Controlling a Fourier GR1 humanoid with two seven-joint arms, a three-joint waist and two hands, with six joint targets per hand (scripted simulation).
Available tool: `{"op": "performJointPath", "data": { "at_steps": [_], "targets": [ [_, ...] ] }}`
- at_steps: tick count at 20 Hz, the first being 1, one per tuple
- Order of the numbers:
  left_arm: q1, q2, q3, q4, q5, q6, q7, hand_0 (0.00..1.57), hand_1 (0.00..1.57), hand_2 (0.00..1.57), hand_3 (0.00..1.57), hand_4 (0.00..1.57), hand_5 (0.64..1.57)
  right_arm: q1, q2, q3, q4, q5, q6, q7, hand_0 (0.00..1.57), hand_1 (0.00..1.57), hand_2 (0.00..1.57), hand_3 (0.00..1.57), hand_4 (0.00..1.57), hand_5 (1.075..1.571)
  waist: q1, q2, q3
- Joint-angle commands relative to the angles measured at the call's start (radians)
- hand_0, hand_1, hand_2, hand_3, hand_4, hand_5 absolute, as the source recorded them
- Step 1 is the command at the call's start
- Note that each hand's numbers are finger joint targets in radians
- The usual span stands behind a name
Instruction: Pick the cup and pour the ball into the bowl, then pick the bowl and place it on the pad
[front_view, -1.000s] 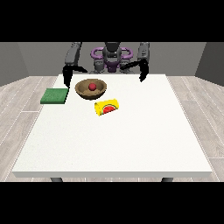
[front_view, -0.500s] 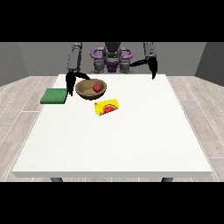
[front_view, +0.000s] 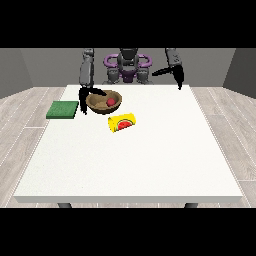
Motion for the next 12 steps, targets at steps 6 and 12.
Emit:
{"op": "performJointPath", "data": {
  "at_steps": [6, 12],
  "targets": [
    [-0.016, 0.004, -0.023, -0.066, 0.011, -0.045, -0.05, 0.0, 0.0, 0.0, 0.0, 0.47, 1.564, 0.07, -0.063, 0.01, 0.104, 0.122, -0.274, 0.063, 1.57, 1.57, 1.57, 1.09, 0.85, 1.505, 0.093, 0.097, -0.0032],
    [-0.046, -0.01, -0.029, -0.053, 0.027, -0.061, 0.015, 0.0, 0.0, 0.0, 0.0, 0.76, 1.507, 0.08, -0.088, 0.084, 0.062, 0.255, -0.478, 0.167, 1.57, 1.57, 1.57, 1.4, 0.92, 1.565, 0.121, 0.038, -0.0044]
  ]
}}
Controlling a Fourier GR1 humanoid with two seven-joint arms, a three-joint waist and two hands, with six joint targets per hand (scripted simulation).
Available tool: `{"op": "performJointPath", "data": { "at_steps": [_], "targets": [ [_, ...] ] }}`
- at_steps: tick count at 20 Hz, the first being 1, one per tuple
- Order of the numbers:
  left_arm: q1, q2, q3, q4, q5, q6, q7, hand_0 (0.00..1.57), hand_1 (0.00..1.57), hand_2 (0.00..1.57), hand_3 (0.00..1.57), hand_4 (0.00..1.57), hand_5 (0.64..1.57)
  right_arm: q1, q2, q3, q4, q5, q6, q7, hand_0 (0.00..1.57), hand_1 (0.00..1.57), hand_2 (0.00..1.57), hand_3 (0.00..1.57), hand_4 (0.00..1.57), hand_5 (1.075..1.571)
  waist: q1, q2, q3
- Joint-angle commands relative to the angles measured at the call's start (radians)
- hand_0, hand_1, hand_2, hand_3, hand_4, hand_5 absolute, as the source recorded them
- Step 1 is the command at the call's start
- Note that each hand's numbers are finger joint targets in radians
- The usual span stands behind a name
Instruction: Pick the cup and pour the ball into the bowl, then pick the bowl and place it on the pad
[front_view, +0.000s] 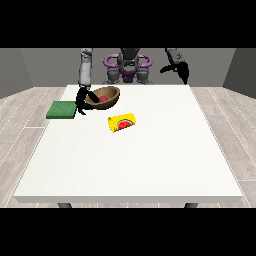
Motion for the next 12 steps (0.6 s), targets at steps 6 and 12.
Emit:
{"op": "performJointPath", "data": {
  "at_steps": [6, 12],
  "targets": [
    [0.072, 0.03, 0.079, 0.149, 0.041, -0.009, 0.033, 0.0, 0.0, 0.0, 0.0, 0.97, 1.423, -0.046, -0.011, 0.146, -0.026, 0.143, -0.092, 0.531, 1.57, 1.57, 1.57, 0.94, 0.84, 1.563, -0.111, -0.214, 0.0362],
    [0.16, 0.075, 0.146, 0.234, 0.064, -0.017, -0.001, 0.0, 0.0, 0.0, 0.0, 1.0, 1.404, -0.147, -0.077, 0.201, -0.147, 0.159, 0.051, 0.795, 1.57, 1.57, 1.57, 0.89, 0.81, 1.567, -0.241, -0.33, 0.0384]
  ]
}}
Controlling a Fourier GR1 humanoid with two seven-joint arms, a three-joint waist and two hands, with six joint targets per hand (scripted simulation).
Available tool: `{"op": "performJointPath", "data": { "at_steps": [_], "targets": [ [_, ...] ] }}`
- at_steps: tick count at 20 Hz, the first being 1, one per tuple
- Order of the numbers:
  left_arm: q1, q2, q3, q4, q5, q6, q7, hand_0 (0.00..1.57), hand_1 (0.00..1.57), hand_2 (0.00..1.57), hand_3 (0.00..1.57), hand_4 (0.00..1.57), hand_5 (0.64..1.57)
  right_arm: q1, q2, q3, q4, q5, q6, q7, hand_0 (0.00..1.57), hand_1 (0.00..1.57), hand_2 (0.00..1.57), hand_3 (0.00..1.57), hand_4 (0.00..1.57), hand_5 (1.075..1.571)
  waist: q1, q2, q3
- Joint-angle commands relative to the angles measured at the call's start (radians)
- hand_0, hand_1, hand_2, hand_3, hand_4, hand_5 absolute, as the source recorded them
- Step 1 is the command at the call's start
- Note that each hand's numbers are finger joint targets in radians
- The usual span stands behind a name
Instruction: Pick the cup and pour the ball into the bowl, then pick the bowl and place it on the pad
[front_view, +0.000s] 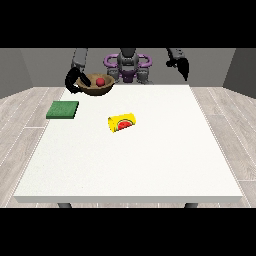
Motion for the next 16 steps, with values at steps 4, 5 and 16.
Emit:
{"op": "performJointPath", "data": {
  "at_steps": [4, 5, 16],
  "targets": [
    [0.066, 0.032, 0.047, 0.032, 0.012, -0.002, -0.065, 0.0, 0.0, 0.0, 0.0, 1.0, 1.41, 0.053, -0.057, -0.023, -0.118, -0.044, 0.105, 0.102, 1.57, 1.57, 1.57, 0.77, 0.79, 1.57, -0.088, -0.016, 0.0052],
    [0.054, 0.018, 0.03, -0.002, 0.003, 0.015, -0.015, 0.0, 0.0, 0.0, 0.0, 1.0, 1.414, 0.033, -0.123, -0.06, -0.119, -0.073, 0.167, 0.122, 1.57, 1.57, 1.57, 0.75, 0.79, 1.57, -0.064, -0.019, 0.0054],
    [-0.065, 0.211, 0.182, -0.072, 0.183, -0.198, -0.033, 0.0, 0.0, 0.0, 0.0, 1.31, 1.525, 0.028, -0.331, -0.246, -0.017, -0.135, 0.231, -0.097, 1.57, 1.57, 1.57, 0.0, 0.91, 1.571, 0.057, 0.192, 0.0072]
  ]
}}
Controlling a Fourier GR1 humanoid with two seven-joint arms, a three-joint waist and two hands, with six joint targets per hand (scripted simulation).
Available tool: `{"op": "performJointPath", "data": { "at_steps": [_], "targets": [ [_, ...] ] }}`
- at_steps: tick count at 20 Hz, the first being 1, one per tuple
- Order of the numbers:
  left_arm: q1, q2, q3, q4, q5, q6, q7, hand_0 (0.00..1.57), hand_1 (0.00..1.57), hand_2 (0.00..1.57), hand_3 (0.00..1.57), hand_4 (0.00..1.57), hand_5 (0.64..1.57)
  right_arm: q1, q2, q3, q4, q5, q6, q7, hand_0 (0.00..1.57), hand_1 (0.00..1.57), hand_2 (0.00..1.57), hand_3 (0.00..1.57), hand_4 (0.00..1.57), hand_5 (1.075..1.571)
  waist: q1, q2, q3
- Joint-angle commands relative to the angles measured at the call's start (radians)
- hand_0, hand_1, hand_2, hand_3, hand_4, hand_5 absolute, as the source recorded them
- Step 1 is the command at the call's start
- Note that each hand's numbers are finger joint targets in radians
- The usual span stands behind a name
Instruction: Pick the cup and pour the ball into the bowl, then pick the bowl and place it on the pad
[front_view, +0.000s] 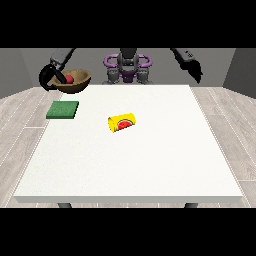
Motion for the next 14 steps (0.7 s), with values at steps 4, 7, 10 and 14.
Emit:
{"op": "performJointPath", "data": {
  "at_steps": [4, 7, 10, 14],
  "targets": [
    [-0.076, 0.27, 0.237, 0.057, 0.192, -0.201, -0.042, 0.0, 0.0, 0.0, 0.0, 1.3, 1.571, -0.01, -0.1, -0.1, 0.036, -0.06, 0.045, -0.108, 1.57, 1.57, 1.57, 0.0, 0.86, 1.57, 0.049, 0.13, -0.0001],
    [-0.055, 0.334, 0.287, 0.107, 0.239, -0.279, -0.061, 0.0, 0.0, 0.0, 0.0, 1.28, 1.571, 0.039, -0.033, -0.093, 0.04, -0.03, -0.046, -0.207, 1.57, 1.57, 1.57, 0.0, 0.8, 1.568, 0.062, 0.156, -0.0001],
    [-0.092, 0.368, 0.307, 0.127, 0.266, -0.296, -0.037, 0.0, 0.0, 0.0, 0.0, 1.23, 1.566, -0.018, -0.057, -0.143, 0.104, -0.072, -0.024, -0.244, 1.57, 1.57, 1.57, 0.0, 0.79, 1.567, 0.061, 0.204, 0.0007],
    [-0.103, 0.38, 0.307, 0.154, 0.256, -0.283, -0.059, 0.0, 0.0, 0.0, 0.0, 1.19, 1.557, -0.061, -0.055, -0.137, 0.138, -0.059, -0.057, -0.225, 1.57, 1.57, 1.57, 0.0, 0.69, 1.567, 0.047, 0.197, 0.0005]
  ]
}}
